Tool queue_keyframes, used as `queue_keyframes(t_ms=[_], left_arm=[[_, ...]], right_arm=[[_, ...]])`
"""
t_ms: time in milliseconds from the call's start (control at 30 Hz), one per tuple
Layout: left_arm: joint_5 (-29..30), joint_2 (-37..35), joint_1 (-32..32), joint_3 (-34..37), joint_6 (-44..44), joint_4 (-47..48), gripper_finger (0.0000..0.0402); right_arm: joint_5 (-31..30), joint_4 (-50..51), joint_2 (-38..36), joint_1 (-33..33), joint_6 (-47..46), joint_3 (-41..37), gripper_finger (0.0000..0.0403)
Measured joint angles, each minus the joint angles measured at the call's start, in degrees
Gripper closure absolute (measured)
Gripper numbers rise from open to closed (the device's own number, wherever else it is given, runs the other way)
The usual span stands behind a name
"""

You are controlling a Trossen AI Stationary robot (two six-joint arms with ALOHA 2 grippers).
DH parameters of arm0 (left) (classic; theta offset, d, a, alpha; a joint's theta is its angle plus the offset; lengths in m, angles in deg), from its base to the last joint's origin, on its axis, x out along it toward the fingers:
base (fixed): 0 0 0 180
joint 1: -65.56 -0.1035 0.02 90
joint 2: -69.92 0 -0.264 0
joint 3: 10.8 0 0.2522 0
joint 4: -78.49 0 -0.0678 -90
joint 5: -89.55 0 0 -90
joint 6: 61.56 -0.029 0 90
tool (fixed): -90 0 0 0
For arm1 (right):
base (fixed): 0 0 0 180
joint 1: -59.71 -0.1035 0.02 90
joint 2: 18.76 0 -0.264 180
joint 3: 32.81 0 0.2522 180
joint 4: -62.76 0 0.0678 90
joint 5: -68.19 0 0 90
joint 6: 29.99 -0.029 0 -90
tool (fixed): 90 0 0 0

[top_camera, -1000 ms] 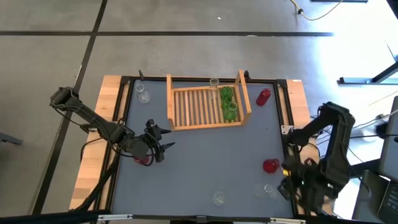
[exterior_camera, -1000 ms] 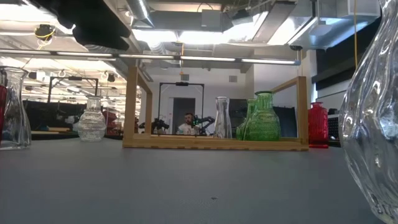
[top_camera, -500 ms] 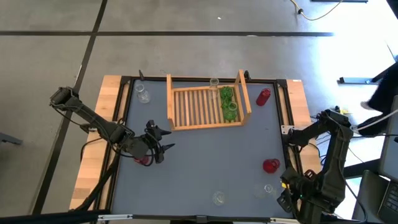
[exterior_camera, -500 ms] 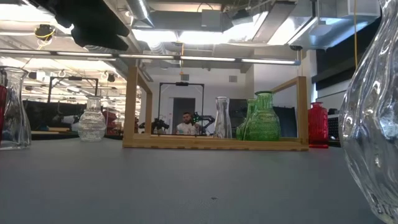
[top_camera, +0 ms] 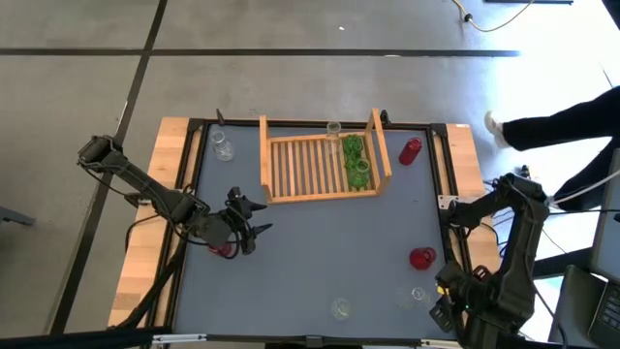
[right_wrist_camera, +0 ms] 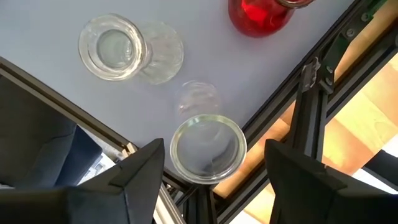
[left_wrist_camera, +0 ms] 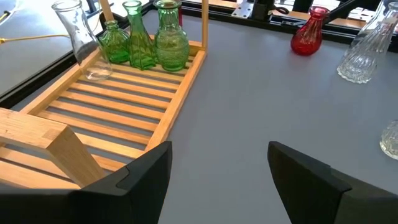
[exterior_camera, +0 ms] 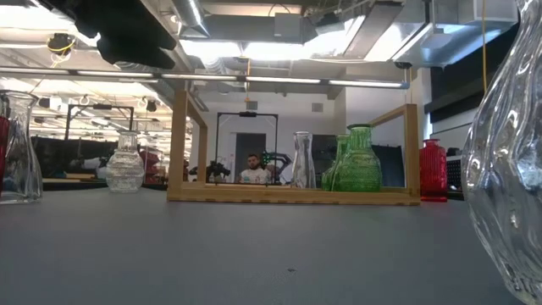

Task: Sort vases onto shelf
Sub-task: Put the transparent vase on the shelf aligned with the other transparent vase

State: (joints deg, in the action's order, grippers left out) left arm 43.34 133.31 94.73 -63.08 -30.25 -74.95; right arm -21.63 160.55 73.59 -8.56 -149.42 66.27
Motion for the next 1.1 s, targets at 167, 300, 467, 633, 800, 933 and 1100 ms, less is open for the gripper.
queue_keyframes(t_ms=[167, 300, 467, 633, 800, 933, 1100], left_arm=[[0.0, 0.0, 0.0, 0.0, 0.0, 0.0, 0.0143], [-0.02, 0.0, 0.0, 0.0, 0.0, 0.02, 0.0143], [-1.21, 0.0, 0.0, 0.0, 0.02, 0.02, 0.0143], [-1.33, 0.0, 0.02, 0.0, 0.02, 0.0, 0.0143], [-1.33, 0.0, 0.02, 0.0, 0.07, 0.0, 0.0143], [-1.32, 0.0, 0.02, 0.0, 0.07, 0.0, 0.0143], [-1.31, 0.0, 0.0, 0.0, 0.09, 0.0, 0.0143]], right_arm=[[0.07, 0.55, 0.44, 0.0, 0.74, 0.0, 0.0143], [0.07, 0.72, 0.44, 0.0, 0.68, 0.0, 0.0143], [-0.01, 0.51, 1.16, 0.0, 0.78, 0.0, 0.0143], [0.85, 1.68, 2.2, 0.0, 1.09, 0.04, 0.0143], [0.72, 1.32, 2.38, 0.0, 1.18, 0.07, 0.0143], [0.83, 1.27, 2.38, 0.02, 1.31, 0.07, 0.0143], [0.65, 1.3, 1.7, 0.02, 1.76, 0.06, 0.0143]])
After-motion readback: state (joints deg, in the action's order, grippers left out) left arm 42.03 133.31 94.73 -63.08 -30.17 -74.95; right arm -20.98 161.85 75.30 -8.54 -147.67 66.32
